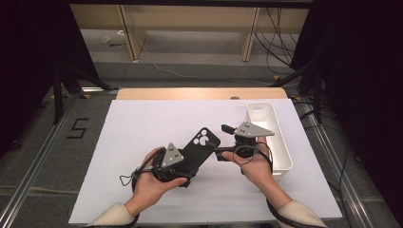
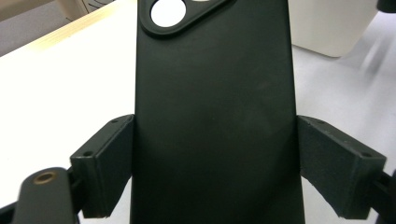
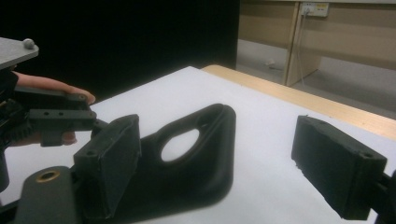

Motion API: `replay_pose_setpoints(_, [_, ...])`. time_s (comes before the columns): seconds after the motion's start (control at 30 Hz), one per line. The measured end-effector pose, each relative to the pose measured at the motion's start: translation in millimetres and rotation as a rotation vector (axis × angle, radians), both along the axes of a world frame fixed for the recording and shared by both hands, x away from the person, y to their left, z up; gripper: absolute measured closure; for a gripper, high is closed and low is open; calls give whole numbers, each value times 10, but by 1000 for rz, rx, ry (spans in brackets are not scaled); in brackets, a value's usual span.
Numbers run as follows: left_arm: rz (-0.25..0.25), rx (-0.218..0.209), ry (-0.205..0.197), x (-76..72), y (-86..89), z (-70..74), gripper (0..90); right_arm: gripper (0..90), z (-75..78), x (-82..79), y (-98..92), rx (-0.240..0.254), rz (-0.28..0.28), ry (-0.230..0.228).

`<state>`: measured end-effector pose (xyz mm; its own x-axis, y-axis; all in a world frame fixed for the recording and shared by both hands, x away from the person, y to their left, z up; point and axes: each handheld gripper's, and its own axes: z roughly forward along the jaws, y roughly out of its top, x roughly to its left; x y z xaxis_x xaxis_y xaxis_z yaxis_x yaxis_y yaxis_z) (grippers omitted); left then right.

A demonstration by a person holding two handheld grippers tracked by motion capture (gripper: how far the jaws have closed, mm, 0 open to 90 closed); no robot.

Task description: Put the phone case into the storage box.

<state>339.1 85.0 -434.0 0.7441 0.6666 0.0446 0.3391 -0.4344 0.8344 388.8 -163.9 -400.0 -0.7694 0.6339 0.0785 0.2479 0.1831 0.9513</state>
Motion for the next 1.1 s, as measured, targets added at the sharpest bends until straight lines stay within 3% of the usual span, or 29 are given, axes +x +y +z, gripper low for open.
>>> replay_pose_setpoints(0.77, [-41, 25, -28, -60, -93, -4, 151, 290, -111, 129, 107, 16, 30, 105])
replay_pose_setpoints(1.1, [-35, 26, -31, -70, -101, -3, 151, 353, -128, 157, 150, 24, 28, 125])
